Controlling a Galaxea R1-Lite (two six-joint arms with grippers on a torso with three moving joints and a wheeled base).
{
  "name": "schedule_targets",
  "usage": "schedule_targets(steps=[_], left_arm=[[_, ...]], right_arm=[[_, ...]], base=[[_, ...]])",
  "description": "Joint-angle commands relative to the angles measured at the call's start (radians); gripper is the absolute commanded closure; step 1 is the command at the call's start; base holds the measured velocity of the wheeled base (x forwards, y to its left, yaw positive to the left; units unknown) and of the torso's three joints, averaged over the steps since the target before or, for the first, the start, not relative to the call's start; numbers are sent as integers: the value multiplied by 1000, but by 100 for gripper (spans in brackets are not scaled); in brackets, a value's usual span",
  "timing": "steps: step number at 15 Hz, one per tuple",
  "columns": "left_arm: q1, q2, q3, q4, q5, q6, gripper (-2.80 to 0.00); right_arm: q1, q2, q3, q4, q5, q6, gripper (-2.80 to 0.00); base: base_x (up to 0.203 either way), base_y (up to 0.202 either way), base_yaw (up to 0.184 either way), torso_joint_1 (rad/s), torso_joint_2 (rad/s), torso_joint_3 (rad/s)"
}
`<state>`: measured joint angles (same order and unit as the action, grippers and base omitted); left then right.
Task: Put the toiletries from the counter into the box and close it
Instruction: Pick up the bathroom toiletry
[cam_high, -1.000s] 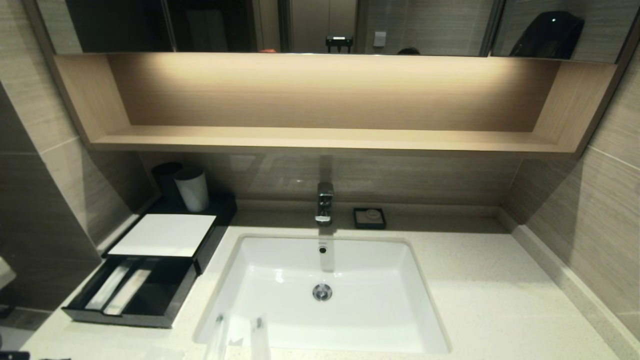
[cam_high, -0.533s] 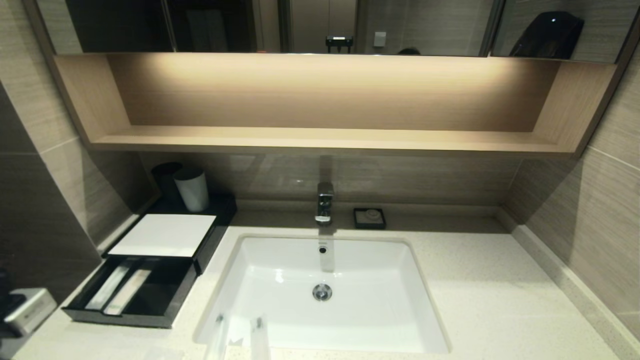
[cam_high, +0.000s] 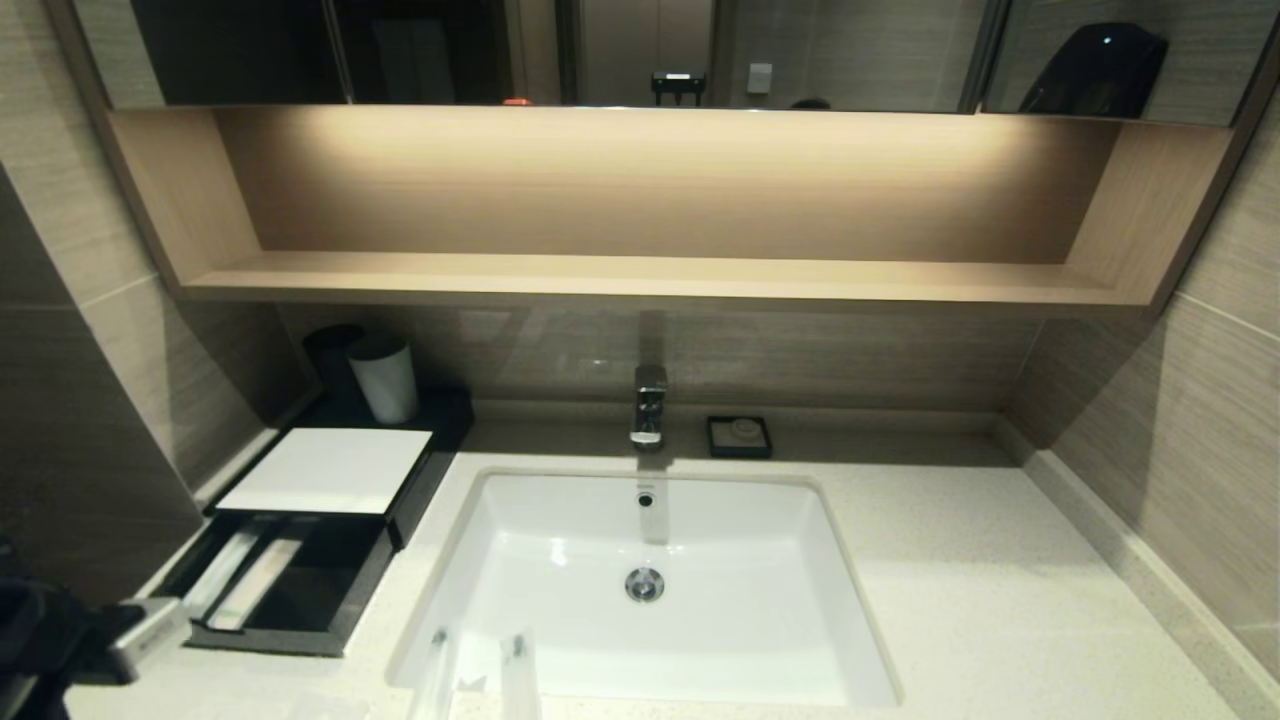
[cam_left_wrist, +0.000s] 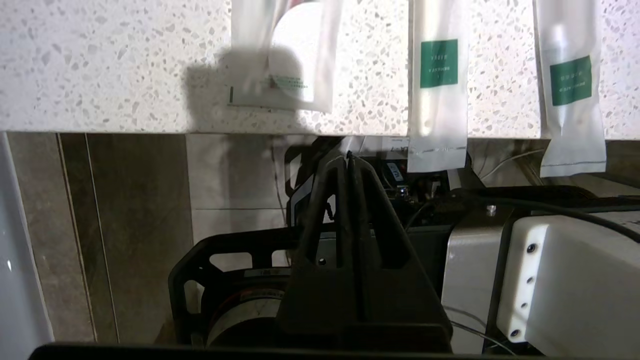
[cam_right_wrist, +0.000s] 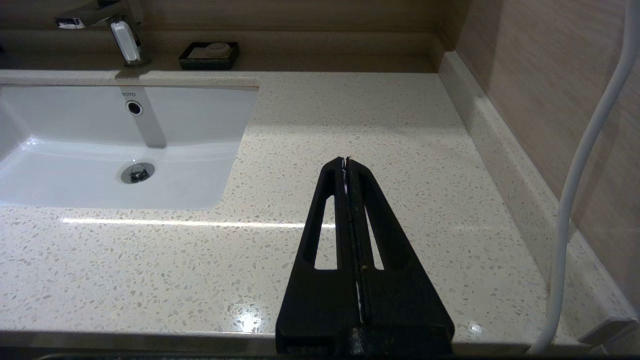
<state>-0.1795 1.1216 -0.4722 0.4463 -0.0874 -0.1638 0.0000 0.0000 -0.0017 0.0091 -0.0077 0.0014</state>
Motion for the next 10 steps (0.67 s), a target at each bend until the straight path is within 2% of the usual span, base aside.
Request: schedule_targets(steps=[1, 10], left_arm=[[0, 76, 5, -39, 0, -2, 0], [22, 248, 23, -145, 25, -11, 0]], right_arm=[[0, 0, 0, 0, 0, 0, 0], [0, 0, 0, 0, 0, 0, 0]], base=[[0, 0, 0, 0, 0, 0], [0, 0, 0, 0, 0, 0]])
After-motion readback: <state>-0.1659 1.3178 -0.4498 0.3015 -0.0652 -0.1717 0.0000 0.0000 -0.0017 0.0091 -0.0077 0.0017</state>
